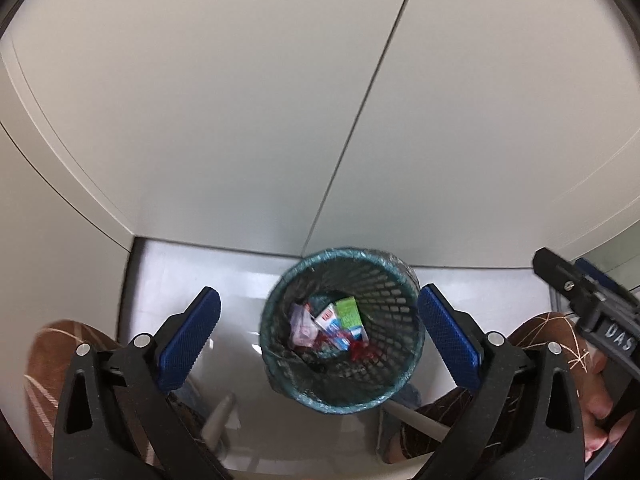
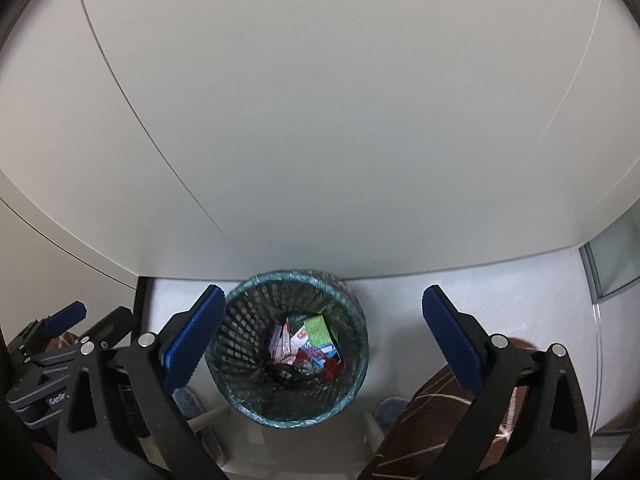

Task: Collect trash
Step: 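Raise both tools back up toward the counter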

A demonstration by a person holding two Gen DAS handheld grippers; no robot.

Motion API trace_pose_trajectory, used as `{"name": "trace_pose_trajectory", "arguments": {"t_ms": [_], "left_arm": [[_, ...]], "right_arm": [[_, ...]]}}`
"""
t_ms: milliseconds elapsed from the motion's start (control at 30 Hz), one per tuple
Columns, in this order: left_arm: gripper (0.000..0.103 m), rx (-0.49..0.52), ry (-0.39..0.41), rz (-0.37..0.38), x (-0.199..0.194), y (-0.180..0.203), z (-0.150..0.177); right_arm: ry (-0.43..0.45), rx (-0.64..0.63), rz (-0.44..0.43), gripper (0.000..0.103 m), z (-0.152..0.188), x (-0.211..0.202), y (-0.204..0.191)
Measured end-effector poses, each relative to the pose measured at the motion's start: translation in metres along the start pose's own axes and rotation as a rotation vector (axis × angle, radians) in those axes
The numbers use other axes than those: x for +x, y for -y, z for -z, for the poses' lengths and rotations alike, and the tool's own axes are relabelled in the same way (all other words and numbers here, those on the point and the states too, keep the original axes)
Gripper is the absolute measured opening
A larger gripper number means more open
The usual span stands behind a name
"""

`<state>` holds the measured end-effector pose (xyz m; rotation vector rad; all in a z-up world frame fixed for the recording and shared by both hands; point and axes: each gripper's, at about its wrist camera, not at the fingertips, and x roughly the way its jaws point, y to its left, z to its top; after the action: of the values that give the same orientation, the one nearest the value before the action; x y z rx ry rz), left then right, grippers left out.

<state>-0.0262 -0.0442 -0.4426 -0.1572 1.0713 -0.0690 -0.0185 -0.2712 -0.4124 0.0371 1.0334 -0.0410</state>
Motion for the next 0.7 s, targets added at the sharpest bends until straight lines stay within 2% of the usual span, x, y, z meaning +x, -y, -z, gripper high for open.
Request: {"name": "trace_pose_trajectory", "arguments": {"t_ms": [267, 700], "left_arm": [[0.097, 0.025, 0.071, -0.011, -0.052, 0.002, -0.017], [0.097, 0.020, 0.192, -0.019, -0.147, 0.001, -0.052]], "right_arm": [[0.068, -0.002, -0.024, 0.095, -0.024, -0.049, 0.002], [0.233, -0.066, -0.050, 0.095, -0.062, -0.143, -0.012]]}}
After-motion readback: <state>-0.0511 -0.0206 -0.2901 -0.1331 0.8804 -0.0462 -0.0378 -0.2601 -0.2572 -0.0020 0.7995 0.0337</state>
